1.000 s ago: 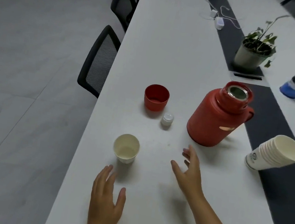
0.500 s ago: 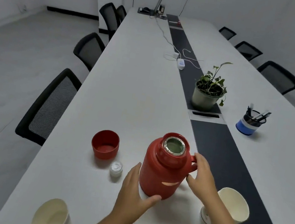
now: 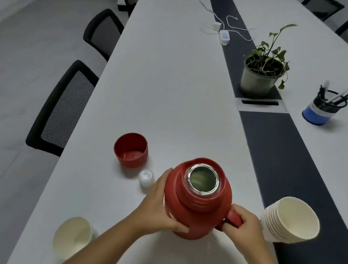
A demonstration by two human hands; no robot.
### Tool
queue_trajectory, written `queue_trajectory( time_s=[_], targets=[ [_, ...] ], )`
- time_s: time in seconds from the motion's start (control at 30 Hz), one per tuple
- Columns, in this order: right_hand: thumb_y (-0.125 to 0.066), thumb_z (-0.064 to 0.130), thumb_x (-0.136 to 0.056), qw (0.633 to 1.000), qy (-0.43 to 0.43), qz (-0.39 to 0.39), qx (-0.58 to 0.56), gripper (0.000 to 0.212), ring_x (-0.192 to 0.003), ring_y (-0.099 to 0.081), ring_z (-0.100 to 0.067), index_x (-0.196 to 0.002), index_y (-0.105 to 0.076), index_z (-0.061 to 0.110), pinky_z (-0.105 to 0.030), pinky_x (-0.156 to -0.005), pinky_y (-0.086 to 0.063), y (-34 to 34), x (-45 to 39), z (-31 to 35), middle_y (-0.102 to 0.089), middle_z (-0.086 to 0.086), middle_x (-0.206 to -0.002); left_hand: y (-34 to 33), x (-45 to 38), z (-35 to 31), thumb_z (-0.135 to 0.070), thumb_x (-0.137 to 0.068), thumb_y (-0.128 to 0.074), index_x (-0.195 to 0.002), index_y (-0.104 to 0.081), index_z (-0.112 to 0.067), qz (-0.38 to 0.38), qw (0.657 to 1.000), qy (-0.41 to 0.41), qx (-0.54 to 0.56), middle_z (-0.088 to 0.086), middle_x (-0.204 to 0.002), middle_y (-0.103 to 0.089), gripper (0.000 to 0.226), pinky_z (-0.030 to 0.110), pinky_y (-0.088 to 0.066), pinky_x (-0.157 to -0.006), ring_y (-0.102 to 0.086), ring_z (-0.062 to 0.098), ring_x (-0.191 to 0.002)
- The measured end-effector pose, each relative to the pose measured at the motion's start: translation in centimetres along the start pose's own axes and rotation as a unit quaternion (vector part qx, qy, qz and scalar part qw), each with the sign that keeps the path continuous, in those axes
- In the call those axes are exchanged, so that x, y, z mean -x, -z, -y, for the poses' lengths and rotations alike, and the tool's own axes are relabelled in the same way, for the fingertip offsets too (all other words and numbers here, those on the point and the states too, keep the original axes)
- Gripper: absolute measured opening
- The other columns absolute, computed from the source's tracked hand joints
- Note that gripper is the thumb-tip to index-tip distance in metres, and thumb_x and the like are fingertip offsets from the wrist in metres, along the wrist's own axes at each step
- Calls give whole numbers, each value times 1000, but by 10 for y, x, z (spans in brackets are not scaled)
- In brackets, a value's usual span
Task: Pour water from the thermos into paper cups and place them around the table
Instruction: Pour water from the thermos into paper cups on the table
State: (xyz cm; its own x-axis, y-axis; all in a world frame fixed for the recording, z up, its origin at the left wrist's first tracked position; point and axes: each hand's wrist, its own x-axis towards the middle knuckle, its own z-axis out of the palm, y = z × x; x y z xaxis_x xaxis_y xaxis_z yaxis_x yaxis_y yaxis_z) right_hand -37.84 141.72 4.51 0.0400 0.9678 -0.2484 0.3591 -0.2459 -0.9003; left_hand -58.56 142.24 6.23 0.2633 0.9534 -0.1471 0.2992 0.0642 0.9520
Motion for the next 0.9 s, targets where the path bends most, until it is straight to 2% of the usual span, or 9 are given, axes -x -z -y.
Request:
queue_trajectory(
  time_s=[0.07, 0.2, 0.3, 0.37, 0.5, 0.6, 0.73, 0.83, 0.9],
  targets=[
    [-54, -26, -59, 998, -4, -27, -50, 35, -59, -41, -23, -47, -49, 6, -59, -70, -46, -7, 25, -13, -41, -7, -49, -2, 17, 6, -18, -42, -84, -125, -24, -49, 15, 1000, 5, 2, -24, -131, -39, 107, 5, -35, -94, -39, -7, -123],
    [-57, -30, -55, 996, 10, -80, -49, 28, -55, -44, -22, -45, -45, -6, -60, -58, -47, -16, 58, -24, -39, -25, -44, -9, 48, 11, -25, -38, -87, -127, -22, -48, 5, 1000, 21, 8, -17, -137, -34, 112, 9, -32, -101, -35, -5, -127],
    [-55, -31, -56, 996, 40, -77, -26, 27, -48, -42, -29, -46, -41, -10, -60, -54, -46, -18, 77, -15, -37, -23, -43, -13, 79, 14, -26, -36, -85, -126, -27, -46, -36, 998, 32, 40, -17, -133, -40, 109, 17, -36, -102, -40, -2, -124],
    [-55, -29, -58, 996, 70, -58, -2, 25, -45, -41, -35, -47, -43, -10, -54, -50, -46, -16, 85, 1, -39, -26, -45, -15, 99, 16, -23, -36, -84, -123, -33, -45, -76, 994, 35, 71, -16, -126, -49, 104, 19, -42, -96, -47, 1, -118],
    [-59, -23, -59, 991, 115, -20, 65, 22, -44, -37, -13, -48, -47, -9, -28, -45, -33, -22, 98, 32, -41, -21, -43, -18, 135, 19, -20, -34, -84, -111, -45, -46, -136, 979, 55, 142, -20, -108, -60, 89, 11, -45, -79, -57, -2, -102],
    [-60, -20, -60, 989, 121, 0, 80, 16, -47, -41, -24, -51, -53, -9, -30, -48, -35, -33, 110, 53, -47, -28, -47, -15, 153, 23, -22, -31, -83, -107, -49, -39, -159, 962, 86, 203, -21, -101, -63, 86, 14, -49, -76, -60, -4, -96],
    [-59, -15, -62, 987, 116, 19, 108, 27, -44, -44, -13, -48, -57, 8, -29, -44, -36, -48, 120, 71, -50, -8, -41, -11, 173, 29, -25, -29, -81, -108, -51, -32, -183, 943, 115, 254, -8, -106, -63, 85, 26, -54, -80, -63, 3, -94],
    [-59, -11, -64, 984, 113, 34, 132, 25, -43, -43, -14, -48, -57, 8, -29, -50, -37, -59, 124, 80, -48, -3, -39, -8, 180, 35, -24, -31, -80, -108, -52, -28, -190, 926, 126, 300, -1, -104, -64, 82, 36, -56, -81, -65, 15, -95],
    [-59, -10, -65, 981, 116, 38, 152, 23, -45, -43, -20, -49, -56, 7, -31, -52, -37, -65, 125, 84, -47, -3, -39, -6, 183, 39, -24, -32, -79, -108, -52, -25, -197, 915, 126, 327, 0, -102, -65, 81, 33, -57, -72, -67, 16, -92]
  ],
)
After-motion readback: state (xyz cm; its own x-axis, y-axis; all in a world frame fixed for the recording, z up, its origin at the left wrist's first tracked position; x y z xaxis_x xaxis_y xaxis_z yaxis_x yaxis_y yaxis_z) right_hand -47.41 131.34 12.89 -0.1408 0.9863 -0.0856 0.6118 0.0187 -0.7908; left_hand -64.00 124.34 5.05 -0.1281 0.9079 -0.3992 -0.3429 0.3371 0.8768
